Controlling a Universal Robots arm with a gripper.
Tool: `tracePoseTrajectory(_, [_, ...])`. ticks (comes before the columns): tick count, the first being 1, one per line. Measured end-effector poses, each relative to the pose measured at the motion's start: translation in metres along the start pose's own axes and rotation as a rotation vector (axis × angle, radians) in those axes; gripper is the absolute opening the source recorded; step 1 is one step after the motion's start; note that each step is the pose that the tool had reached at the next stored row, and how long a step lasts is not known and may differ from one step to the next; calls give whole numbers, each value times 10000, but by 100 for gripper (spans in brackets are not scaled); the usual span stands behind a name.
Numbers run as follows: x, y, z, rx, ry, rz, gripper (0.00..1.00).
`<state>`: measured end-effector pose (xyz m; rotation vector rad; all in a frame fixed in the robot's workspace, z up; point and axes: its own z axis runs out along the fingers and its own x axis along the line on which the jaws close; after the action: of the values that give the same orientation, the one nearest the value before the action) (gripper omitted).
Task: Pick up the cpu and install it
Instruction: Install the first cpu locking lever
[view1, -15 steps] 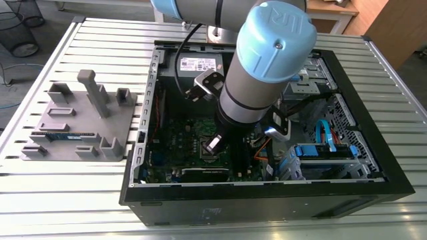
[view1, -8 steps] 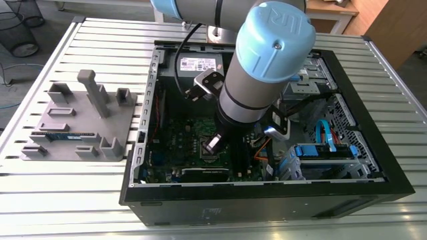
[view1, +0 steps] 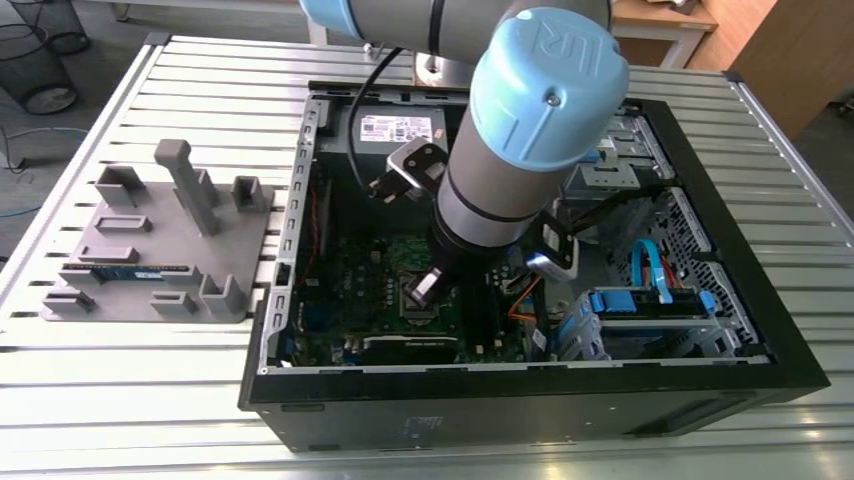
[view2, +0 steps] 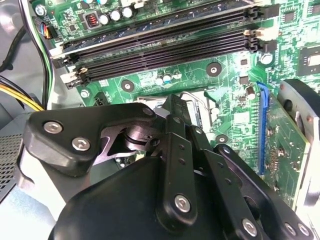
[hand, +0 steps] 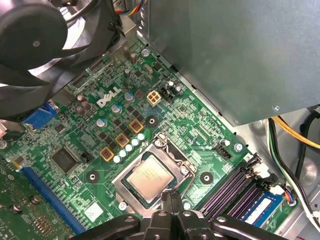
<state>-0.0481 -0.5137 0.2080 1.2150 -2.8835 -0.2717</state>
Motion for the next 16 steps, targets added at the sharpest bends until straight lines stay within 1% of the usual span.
tracePoseTrajectory(7, [10, 8, 22, -64, -83, -5, 11])
tracePoseTrajectory(12, [12, 5, 48, -68, -100, 36, 11])
tracePoseTrajectory(14, [14, 4, 57, -59, -118, 158, 11])
tracePoseTrajectory(16, [13, 3, 62, -42, -157, 395, 11])
